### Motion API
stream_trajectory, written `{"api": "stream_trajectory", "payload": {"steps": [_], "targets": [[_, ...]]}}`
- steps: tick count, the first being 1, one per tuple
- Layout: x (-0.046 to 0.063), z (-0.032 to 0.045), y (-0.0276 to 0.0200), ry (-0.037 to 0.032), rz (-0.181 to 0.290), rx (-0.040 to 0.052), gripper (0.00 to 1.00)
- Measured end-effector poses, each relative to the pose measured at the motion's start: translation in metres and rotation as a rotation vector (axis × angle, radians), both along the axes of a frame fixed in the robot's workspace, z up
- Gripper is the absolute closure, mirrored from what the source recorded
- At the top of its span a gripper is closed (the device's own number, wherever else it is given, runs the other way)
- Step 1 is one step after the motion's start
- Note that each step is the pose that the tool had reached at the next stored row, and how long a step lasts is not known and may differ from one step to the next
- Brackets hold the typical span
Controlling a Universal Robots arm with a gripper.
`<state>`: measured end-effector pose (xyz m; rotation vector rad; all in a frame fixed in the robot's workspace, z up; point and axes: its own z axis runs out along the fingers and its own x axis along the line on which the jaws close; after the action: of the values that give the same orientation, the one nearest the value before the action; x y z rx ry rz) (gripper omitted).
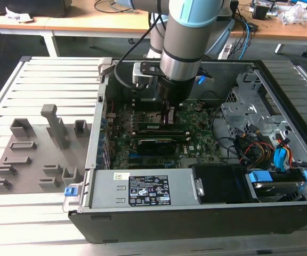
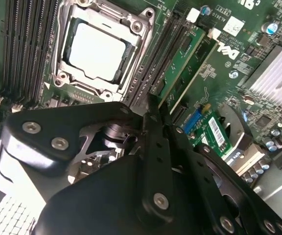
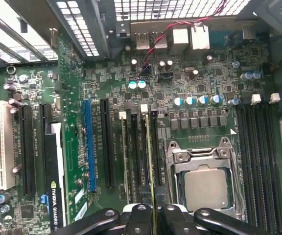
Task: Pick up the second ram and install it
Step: 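Insert the second ram into the second slot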
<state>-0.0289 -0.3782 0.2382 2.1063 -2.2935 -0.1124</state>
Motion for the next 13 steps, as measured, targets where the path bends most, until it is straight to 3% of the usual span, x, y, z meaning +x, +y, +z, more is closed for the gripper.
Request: {"api": "stream_trajectory", "payload": {"steps": [5, 13], "targets": [[-0.0012, -0.0085, 0.0000, 0.0000, 0.000, 0.0001, 0.86], [-0.0020, -0.0121, 0.0002, 0.0001, 0.000, -0.0001, 0.86]]}}
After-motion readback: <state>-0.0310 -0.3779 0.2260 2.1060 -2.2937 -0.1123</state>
